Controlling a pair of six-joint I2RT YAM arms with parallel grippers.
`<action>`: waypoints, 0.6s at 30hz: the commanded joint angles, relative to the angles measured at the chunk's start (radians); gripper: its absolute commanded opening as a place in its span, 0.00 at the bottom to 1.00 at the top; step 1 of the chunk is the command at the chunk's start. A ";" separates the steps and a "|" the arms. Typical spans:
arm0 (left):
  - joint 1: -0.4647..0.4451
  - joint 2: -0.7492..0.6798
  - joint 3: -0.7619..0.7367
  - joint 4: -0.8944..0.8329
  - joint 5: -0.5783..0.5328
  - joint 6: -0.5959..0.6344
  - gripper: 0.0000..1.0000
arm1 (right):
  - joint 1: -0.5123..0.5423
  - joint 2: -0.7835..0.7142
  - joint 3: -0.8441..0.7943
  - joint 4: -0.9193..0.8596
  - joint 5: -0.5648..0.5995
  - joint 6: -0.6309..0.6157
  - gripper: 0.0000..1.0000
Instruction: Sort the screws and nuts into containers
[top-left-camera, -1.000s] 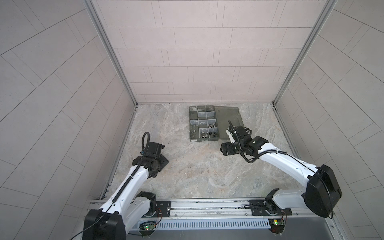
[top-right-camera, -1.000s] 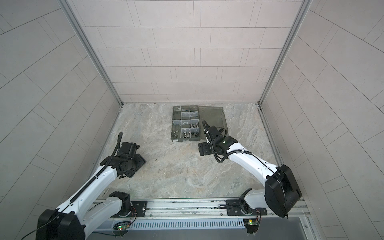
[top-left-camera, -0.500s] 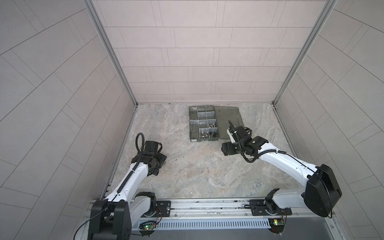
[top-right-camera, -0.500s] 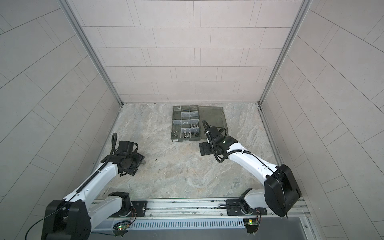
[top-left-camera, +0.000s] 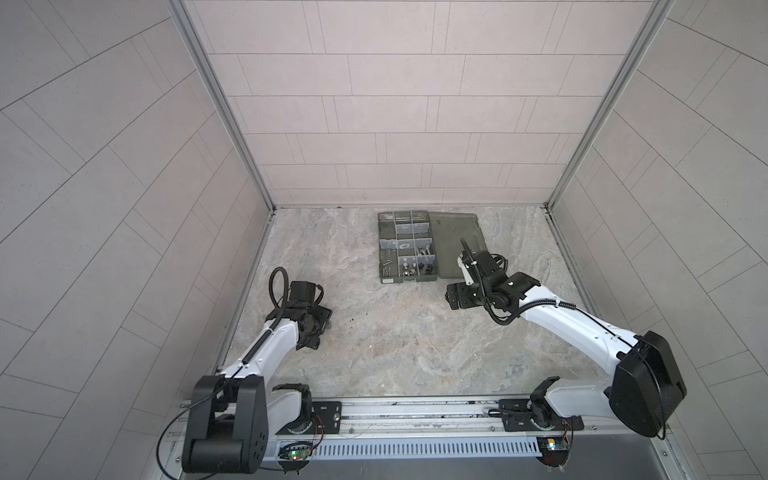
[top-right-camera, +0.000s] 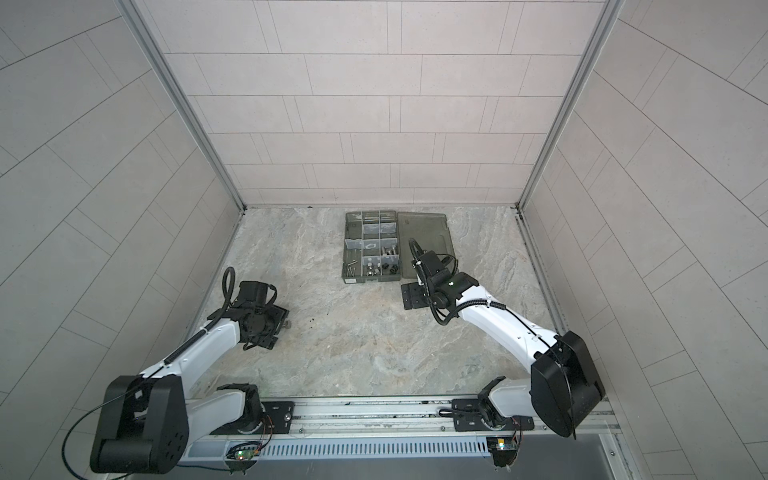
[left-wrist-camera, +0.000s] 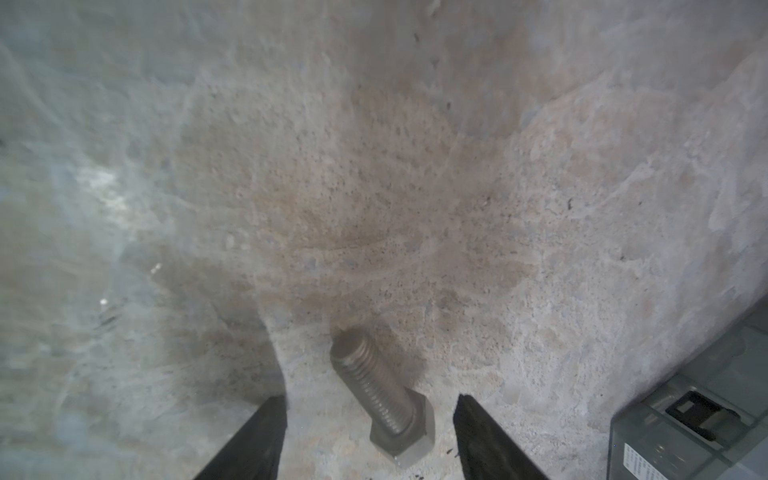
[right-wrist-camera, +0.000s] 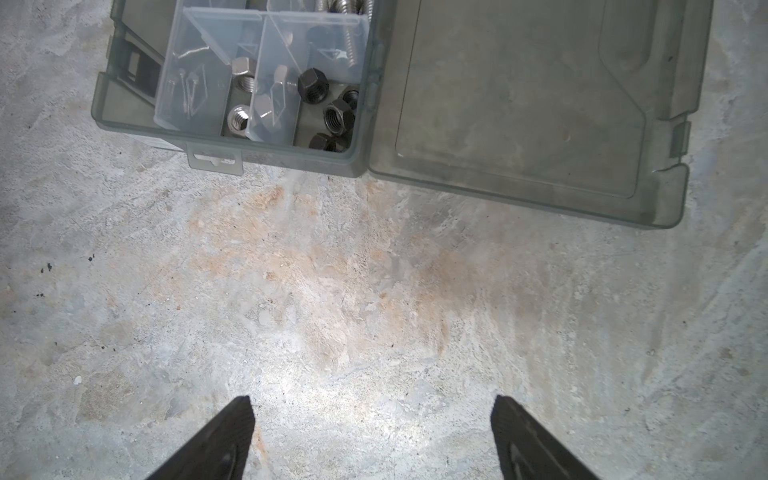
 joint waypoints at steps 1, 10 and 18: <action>0.011 0.043 -0.001 0.030 0.053 -0.019 0.70 | -0.006 -0.028 -0.006 -0.004 0.009 0.006 0.91; 0.013 0.133 -0.017 0.085 0.126 -0.039 0.61 | -0.006 -0.036 -0.001 -0.014 0.000 0.008 0.91; 0.014 0.094 -0.021 0.048 0.124 -0.033 0.48 | -0.006 -0.030 0.011 -0.019 -0.005 0.007 0.91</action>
